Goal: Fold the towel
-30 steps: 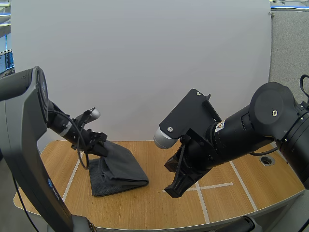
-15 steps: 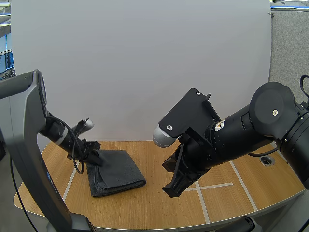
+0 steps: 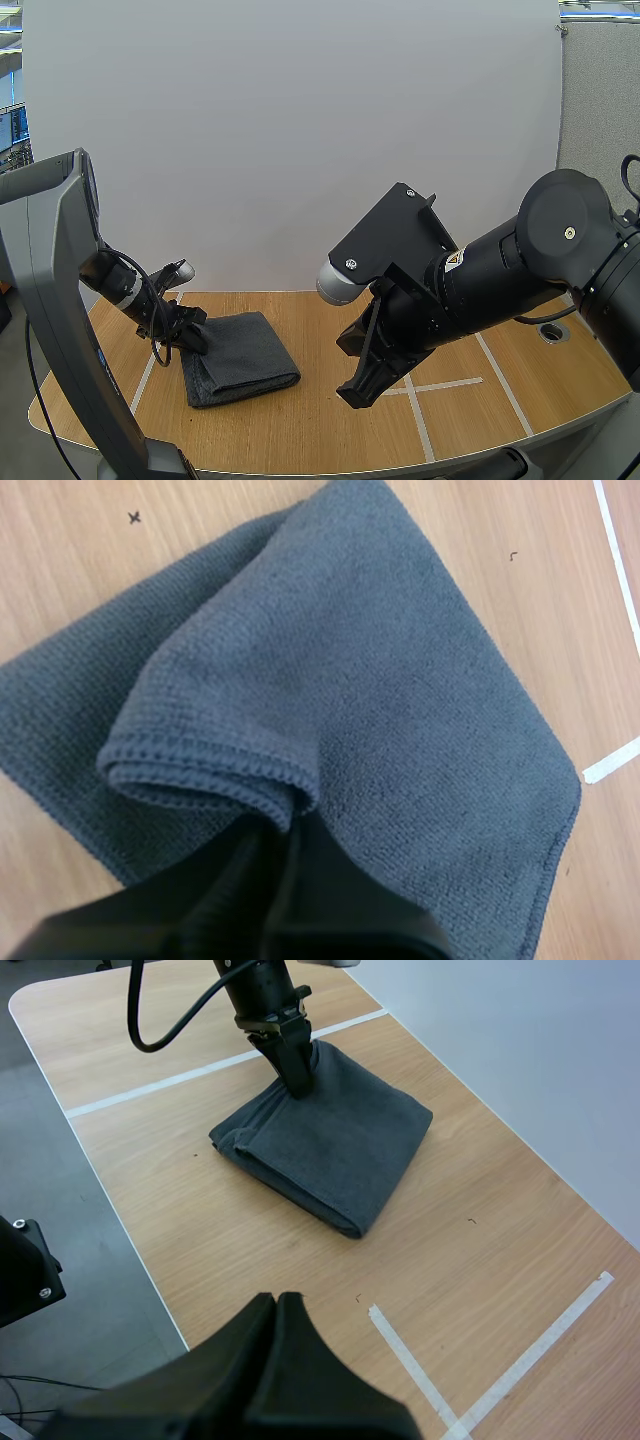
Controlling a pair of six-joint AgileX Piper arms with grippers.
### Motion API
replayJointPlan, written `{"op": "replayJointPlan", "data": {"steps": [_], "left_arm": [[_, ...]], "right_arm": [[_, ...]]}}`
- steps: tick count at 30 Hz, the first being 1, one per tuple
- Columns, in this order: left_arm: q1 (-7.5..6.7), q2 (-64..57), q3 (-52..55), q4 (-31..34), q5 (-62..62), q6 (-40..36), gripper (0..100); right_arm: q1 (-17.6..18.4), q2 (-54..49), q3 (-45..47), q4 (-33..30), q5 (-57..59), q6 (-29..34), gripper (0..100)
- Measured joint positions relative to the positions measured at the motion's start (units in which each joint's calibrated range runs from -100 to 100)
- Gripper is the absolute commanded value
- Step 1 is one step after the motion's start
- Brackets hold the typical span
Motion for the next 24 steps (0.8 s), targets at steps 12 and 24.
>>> {"op": "replayJointPlan", "data": {"steps": [12, 24], "left_arm": [[0.0, -3.6, -0.3, -1.8, 6.6, 0.6, 100], [0.0, -20.2, -0.9, 0.3, 6.9, 0.6, 100]], "right_arm": [[0.0, 0.0, 0.0, 0.0, 0.0, 0.0, 0], [0.0, 15.5, 0.0, 4.3, 0.0, -3.8, 0]]}}
